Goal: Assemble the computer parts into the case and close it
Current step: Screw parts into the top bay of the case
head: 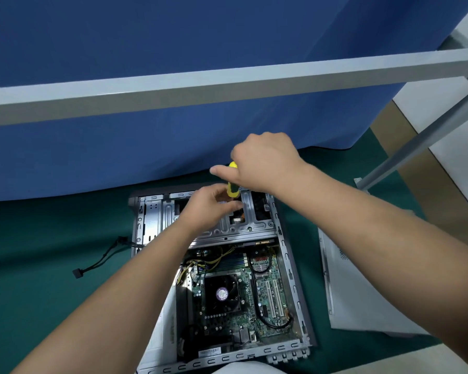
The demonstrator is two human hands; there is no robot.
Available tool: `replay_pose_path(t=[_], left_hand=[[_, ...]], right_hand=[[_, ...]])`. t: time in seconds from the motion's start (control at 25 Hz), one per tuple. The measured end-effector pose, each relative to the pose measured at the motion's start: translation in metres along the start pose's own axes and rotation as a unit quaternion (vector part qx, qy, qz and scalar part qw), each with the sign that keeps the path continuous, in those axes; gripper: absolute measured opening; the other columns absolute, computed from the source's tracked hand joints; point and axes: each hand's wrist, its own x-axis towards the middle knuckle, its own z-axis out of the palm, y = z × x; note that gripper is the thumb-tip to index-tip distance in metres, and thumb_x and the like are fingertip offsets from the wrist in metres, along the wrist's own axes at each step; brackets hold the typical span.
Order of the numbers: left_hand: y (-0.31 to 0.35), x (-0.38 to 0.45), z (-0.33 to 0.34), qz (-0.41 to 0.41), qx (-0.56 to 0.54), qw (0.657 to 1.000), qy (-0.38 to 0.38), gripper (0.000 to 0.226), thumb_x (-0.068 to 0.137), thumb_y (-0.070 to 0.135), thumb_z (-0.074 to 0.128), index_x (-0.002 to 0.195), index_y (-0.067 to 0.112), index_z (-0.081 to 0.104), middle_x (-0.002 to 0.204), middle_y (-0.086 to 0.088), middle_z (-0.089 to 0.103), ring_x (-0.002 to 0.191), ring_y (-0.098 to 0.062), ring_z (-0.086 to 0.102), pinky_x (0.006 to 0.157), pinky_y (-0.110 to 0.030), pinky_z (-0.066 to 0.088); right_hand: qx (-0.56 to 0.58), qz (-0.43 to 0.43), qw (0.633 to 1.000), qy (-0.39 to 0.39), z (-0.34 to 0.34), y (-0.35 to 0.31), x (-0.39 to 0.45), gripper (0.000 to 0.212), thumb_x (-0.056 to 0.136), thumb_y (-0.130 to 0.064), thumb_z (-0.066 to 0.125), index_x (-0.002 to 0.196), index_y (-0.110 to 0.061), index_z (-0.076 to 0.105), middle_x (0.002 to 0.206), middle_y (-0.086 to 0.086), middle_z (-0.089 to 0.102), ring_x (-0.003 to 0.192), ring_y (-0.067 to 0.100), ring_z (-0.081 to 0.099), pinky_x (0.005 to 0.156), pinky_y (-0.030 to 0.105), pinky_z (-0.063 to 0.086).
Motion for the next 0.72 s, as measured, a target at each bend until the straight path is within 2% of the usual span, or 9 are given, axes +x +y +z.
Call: replay_pose_path(t=[0.12,0.2,0.24,0.28,0.36,0.44,0.52,0.6,0.72], left_hand=[[0.003,0.002,0.010,-0.029,-0.002,0.997,0.067,0.024,0.082,0.030,0.086,0.089,0.016,0.068,0.070,0.011,0.062,0.059,0.000,0.053,0.060,-0.024,0.044],[0.000,0.005,0.008,-0.029,-0.001,0.997,0.077,0.020,0.081,0.027,0.087,0.079,0.018,0.068,0.061,0.011,0.058,0.052,-0.001,0.048,0.054,-0.020,0.039],[-0.002,0.005,0.004,-0.022,0.010,0.997,0.070,0.020,0.082,0.027,0.086,0.075,0.022,0.068,0.060,0.013,0.060,0.052,0.001,0.049,0.053,-0.018,0.038],[-0.001,0.004,-0.001,-0.014,0.021,0.998,0.053,0.017,0.084,0.028,0.084,0.075,0.024,0.071,0.062,0.016,0.064,0.054,0.002,0.051,0.054,-0.018,0.038],[0.001,0.002,-0.008,-0.002,0.005,1.000,0.002,0.004,0.088,0.025,0.081,0.089,0.026,0.078,0.079,0.016,0.074,0.071,0.001,0.065,0.067,-0.024,0.049],[0.006,0.000,-0.006,-0.012,-0.037,0.999,-0.019,0.016,0.085,0.023,0.083,0.100,0.023,0.076,0.094,0.009,0.078,0.090,-0.008,0.072,0.083,-0.031,0.057],[0.010,0.002,0.002,-0.033,-0.017,0.999,0.025,0.025,0.080,0.028,0.087,0.097,0.020,0.071,0.088,0.007,0.074,0.082,-0.010,0.068,0.076,-0.029,0.054],[0.010,0.004,0.008,-0.035,0.027,0.996,0.074,0.022,0.080,0.029,0.087,0.090,0.020,0.070,0.075,0.007,0.066,0.065,-0.006,0.057,0.065,-0.026,0.048],[0.003,0.005,0.004,-0.012,0.059,0.995,0.081,0.024,0.082,0.028,0.086,0.072,0.025,0.064,0.060,0.016,0.061,0.054,0.002,0.052,0.050,-0.013,0.038]], right_hand=[[0.014,-0.018,1.000,-0.008,0.001,0.002,0.002,0.070,0.087,-0.086,0.036,0.087,-0.022,0.065,0.075,-0.003,0.050,0.061,0.021,0.047,0.053,0.029,0.026],[0.089,-0.116,0.986,-0.081,-0.003,0.013,0.002,0.047,0.091,-0.063,0.060,0.129,-0.036,0.060,0.099,-0.006,0.052,0.086,0.020,0.052,0.063,0.034,0.041],[0.126,-0.156,0.974,-0.103,-0.007,0.018,0.002,0.044,0.092,-0.048,0.066,0.134,-0.041,0.056,0.108,-0.008,0.053,0.096,0.018,0.053,0.072,0.036,0.047],[0.145,-0.170,0.970,-0.099,-0.009,0.020,0.002,0.039,0.093,-0.038,0.066,0.131,-0.042,0.059,0.110,-0.007,0.055,0.102,0.019,0.055,0.076,0.037,0.050],[0.108,-0.117,0.986,-0.044,-0.007,0.013,0.001,0.021,0.094,-0.046,0.059,0.107,-0.030,0.067,0.089,-0.004,0.055,0.091,0.026,0.060,0.060,0.035,0.044],[0.022,-0.037,0.999,0.000,0.001,0.000,0.001,0.054,0.097,-0.067,0.043,0.076,-0.019,0.059,0.068,-0.002,0.045,0.068,0.027,0.053,0.051,0.029,0.026],[-0.007,0.018,1.000,0.019,0.000,-0.008,-0.001,0.072,0.093,-0.081,0.029,0.063,-0.019,0.051,0.062,-0.001,0.045,0.055,0.022,0.045,0.051,0.028,0.022],[0.006,-0.008,1.000,0.019,0.003,-0.003,0.002,0.067,0.091,-0.080,0.040,0.077,-0.017,0.057,0.070,-0.001,0.050,0.062,0.023,0.053,0.051,0.029,0.029],[0.106,-0.137,0.981,-0.086,-0.005,0.013,0.003,0.035,0.093,-0.046,0.067,0.126,-0.034,0.061,0.107,-0.004,0.058,0.099,0.023,0.059,0.071,0.039,0.051]])
